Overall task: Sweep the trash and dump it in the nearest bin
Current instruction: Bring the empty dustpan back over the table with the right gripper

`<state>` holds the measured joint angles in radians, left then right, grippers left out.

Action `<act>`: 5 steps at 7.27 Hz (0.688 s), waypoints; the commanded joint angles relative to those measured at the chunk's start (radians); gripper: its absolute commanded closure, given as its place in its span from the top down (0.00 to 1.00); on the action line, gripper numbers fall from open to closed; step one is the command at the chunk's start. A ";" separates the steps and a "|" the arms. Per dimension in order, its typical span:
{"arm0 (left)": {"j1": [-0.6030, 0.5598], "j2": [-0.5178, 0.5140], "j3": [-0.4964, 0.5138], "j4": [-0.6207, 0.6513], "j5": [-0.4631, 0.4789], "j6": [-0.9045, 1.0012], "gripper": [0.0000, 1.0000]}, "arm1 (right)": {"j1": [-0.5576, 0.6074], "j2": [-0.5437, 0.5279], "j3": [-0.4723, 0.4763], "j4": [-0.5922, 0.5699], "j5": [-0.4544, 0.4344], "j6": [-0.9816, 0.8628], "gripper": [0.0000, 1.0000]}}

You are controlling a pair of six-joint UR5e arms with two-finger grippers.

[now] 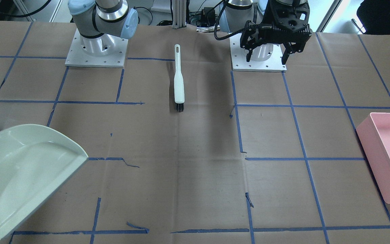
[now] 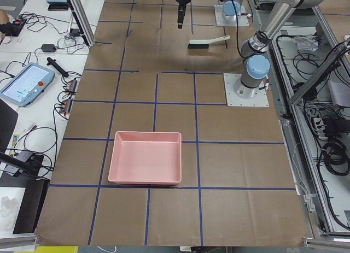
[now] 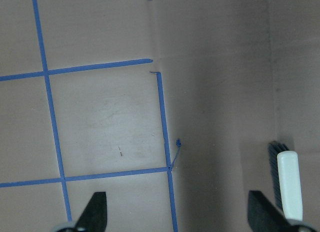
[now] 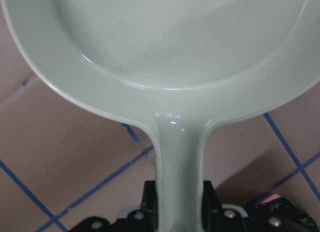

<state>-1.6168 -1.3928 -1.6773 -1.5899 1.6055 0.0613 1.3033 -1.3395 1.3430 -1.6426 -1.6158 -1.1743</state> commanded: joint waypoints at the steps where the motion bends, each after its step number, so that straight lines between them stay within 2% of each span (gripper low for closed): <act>1: 0.000 0.000 -0.010 0.018 0.002 0.000 1.00 | 0.156 0.048 0.001 -0.009 0.019 0.321 0.00; 3: 0.000 0.000 -0.012 0.018 0.002 0.000 1.00 | 0.319 0.110 -0.004 -0.023 0.017 0.602 0.00; 5: 0.000 0.005 -0.010 0.018 0.004 0.000 1.00 | 0.417 0.160 -0.004 -0.052 0.039 0.810 0.00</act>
<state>-1.6168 -1.3905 -1.6881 -1.5724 1.6088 0.0614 1.6542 -1.2111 1.3398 -1.6809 -1.5919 -0.4979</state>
